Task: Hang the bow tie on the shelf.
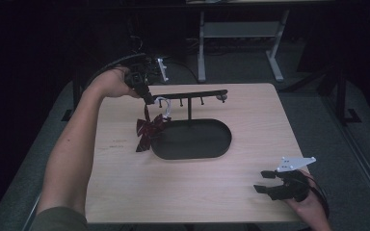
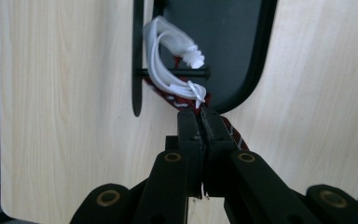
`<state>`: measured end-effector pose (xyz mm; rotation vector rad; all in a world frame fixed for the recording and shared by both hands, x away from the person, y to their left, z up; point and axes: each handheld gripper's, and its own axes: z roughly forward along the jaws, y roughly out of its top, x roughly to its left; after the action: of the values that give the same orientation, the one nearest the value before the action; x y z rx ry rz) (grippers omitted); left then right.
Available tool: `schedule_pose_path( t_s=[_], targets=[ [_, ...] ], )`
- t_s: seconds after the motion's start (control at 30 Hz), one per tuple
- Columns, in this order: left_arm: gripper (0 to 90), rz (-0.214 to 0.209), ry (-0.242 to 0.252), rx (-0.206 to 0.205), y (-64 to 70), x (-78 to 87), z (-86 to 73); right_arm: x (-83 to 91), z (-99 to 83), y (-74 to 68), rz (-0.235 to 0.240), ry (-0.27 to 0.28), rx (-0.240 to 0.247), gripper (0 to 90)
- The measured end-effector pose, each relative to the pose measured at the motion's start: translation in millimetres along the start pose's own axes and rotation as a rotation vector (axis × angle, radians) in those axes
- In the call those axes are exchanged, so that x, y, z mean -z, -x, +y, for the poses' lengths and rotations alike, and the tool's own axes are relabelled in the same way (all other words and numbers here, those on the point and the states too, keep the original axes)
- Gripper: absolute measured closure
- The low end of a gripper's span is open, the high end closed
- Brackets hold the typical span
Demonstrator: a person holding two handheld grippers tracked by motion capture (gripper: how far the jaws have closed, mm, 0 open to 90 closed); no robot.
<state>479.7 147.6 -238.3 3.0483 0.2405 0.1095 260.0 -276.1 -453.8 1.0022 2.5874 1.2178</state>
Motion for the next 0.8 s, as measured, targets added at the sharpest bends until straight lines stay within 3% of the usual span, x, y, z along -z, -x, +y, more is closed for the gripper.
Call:
schedule_pose_path(
  t_s=[0.3, 0.8],
  targets=[
    [88.2, 0.019, -0.043, 0.025, -6.1, -10.3, -0.3, -0.2, 0.3, -0.6, -0.001, 0.002, 0.002, 35.0],
    [87.6, 0.032, -0.071, 0.033, -6.8, -15.7, 0.8, 1.8, -0.2, -1.0, -0.004, 0.003, 0.004, 35.0]
  ],
)
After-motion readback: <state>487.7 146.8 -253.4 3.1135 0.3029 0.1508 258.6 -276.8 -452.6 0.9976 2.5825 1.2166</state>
